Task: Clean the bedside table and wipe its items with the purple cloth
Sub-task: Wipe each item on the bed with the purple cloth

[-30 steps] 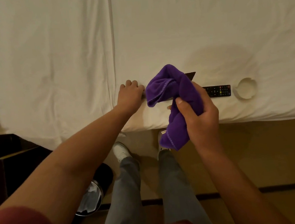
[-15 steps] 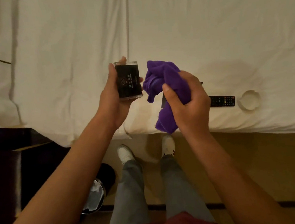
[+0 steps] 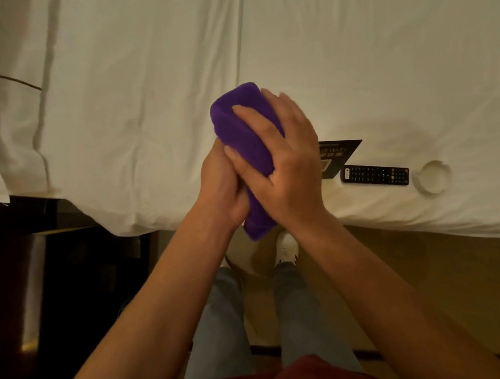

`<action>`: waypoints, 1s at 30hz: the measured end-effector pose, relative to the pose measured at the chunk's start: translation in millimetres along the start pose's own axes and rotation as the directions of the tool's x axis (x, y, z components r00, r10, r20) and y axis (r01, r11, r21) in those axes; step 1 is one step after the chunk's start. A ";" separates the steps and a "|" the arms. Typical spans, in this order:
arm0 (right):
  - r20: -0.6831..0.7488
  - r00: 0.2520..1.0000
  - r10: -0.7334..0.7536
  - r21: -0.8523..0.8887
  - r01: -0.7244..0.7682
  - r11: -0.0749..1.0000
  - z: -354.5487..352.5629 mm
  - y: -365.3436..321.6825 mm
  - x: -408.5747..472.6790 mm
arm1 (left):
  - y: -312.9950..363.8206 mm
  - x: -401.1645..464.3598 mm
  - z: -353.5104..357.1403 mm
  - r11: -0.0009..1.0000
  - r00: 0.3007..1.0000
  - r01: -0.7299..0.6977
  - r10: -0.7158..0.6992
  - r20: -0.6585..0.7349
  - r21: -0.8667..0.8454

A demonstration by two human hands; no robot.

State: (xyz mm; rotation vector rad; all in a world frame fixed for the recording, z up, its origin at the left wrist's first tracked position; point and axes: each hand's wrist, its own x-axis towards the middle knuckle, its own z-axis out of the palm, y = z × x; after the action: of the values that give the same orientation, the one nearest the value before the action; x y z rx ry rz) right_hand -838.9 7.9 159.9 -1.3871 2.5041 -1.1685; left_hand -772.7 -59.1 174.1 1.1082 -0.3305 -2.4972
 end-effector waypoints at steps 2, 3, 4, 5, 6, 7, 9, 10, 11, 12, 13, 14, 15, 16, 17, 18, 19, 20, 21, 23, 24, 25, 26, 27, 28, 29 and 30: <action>-0.043 0.999 0.022 0.026 -0.021 0.999 0.6 5.7 8.7 | -2.1 -4.2 2.7 1.000 1.000 0.019 -0.019 0.002 0.018; -0.068 0.996 0.054 0.043 -0.051 0.998 0.0 7.5 13.6 | -3.2 -5.8 3.8 0.999 1.000 0.026 -0.026 -0.007 0.041; -0.082 0.993 0.088 0.064 -0.083 0.994 -0.7 8.3 19.1 | -4.0 -7.4 5.2 0.997 1.000 0.024 -0.022 -0.021 0.072; -0.089 0.989 0.121 0.088 -0.113 0.990 -1.3 8.6 24.5 | -4.0 -8.6 6.4 0.994 0.999 0.019 -0.015 -0.034 0.104; -0.096 0.984 0.152 0.109 -0.142 0.984 -1.4 8.6 29.8 | -3.4 -9.4 8.0 0.991 0.999 0.015 -0.009 -0.045 0.132; -0.107 0.977 0.182 0.121 -0.169 0.978 -1.2 8.2 34.2 | -2.6 -10.7 9.9 0.988 0.998 0.012 -0.004 -0.056 0.154; -0.160 0.961 0.226 0.117 -0.208 0.971 -0.7 7.1 39.5 | -0.4 -12.2 11.6 0.982 0.997 -0.002 0.016 -0.071 0.189; -0.196 0.952 0.234 0.110 -0.216 0.970 -0.1 5.9 40.1 | 0.8 -12.3 11.4 0.979 0.997 -0.015 0.029 -0.068 0.204; -0.229 0.944 0.237 0.106 -0.218 0.970 0.8 3.8 39.0 | 2.3 -12.6 11.4 0.975 0.997 -0.030 0.044 -0.057 0.218; -0.254 0.938 0.238 0.105 -0.218 0.970 1.9 0.8 36.4 | 3.5 -12.8 11.2 0.971 0.997 -0.045 0.057 -0.042 0.235; -0.269 0.934 0.237 0.111 -0.215 0.970 2.7 -2.8 32.9 | 4.7 -12.7 11.7 0.965 0.997 -0.057 0.067 -0.028 0.256; -0.273 0.933 0.234 0.121 -0.208 0.971 3.0 -6.5 29.1 | 5.7 -12.1 12.2 0.959 0.997 -0.072 0.079 -0.017 0.274; -0.265 0.937 0.228 0.134 -0.198 0.971 2.8 -10.3 25.4 | 7.3 -11.0 12.6 0.955 0.996 -0.086 0.093 -0.010 0.282; -0.244 0.945 0.218 0.148 -0.186 0.971 2.6 -14.0 21.1 | 9.6 -8.7 12.4 0.955 0.994 -0.098 0.105 -0.009 0.281; -0.208 0.956 0.207 0.161 -0.176 0.971 1.7 -17.7 16.2 | 12.4 -6.1 12.5 0.957 0.994 -0.099 0.106 -0.010 0.273; -0.161 0.967 0.197 0.175 -0.168 0.970 0.5 -21.3 10.3 | 16.3 -3.1 12.0 0.962 0.995 -0.094 0.100 -0.011 0.256; -0.107 0.976 0.188 0.193 -0.165 0.967 -1.2 -24.8 3.7 | 21.2 -0.3 12.3 0.969 0.995 -0.090 0.096 -0.011 0.232; -0.048 0.982 0.182 0.215 -0.168 0.962 -3.1 -27.6 -3.8 | 26.7 2.2 12.3 0.971 0.994 -0.099 0.104 -0.014 0.218; 0.008 0.983 0.184 0.241 -0.180 0.954 -5.3 -29.7 -10.9 | 32.4 4.5 12.3 0.967 0.992 -0.115 0.121 -0.016 0.226; 0.072 0.974 0.213 0.290 -0.225 0.930 -11.3 -29.7 -18.0 | 43.1 8.3 13.3 0.950 0.987 -0.151 0.158 -0.003 0.274; 0.070 0.969 0.239 0.316 -0.248 0.916 -15.9 -27.6 -17.6 | 46.9 9.3 13.7 0.941 0.984 -0.171 0.179 0.001 0.293; 0.044 0.962 0.270 0.351 -0.268 0.897 -21.4 -24.9 -14.5 | 49.8 9.6 14.1 0.933 0.981 -0.188 0.195 0.007 0.306; 0.005 0.951 0.309 0.389 -0.287 0.875 -27.7 -22.0 -8.9 | 52.0 9.3 14.2 0.928 0.980 -0.195 0.199 0.020 0.317; -0.037 0.937 0.347 0.416 -0.302 0.858 -33.8 -19.0 -0.9 | 53.3 7.7 14.4 0.926 0.981 -0.193 0.189 0.042 0.324; -0.074 0.925 0.372 0.423 -0.309 0.852 -38.9 -16.4 8.3 | 53.2 5.6 13.8 0.923 0.982 -0.187 0.176 0.063 0.336; -0.102 0.919 0.380 0.417 -0.307 0.855 -42.4 -14.8 18.5 | 51.7 3.7 13.4 0.912 0.984 -0.181 0.167 0.070 0.369; -0.119 0.918 0.378 0.411 -0.301 0.861 -44.1 -14.2 28.4 | 49.4 2.6 12.6 0.887 0.984 -0.177 0.168 0.059 0.427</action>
State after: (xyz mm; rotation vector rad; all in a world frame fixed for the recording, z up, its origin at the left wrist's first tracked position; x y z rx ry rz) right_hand -862.5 8.3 208.8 -0.7256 2.3203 -1.6589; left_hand -771.3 -103.8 198.6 1.1499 -0.9840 -2.3345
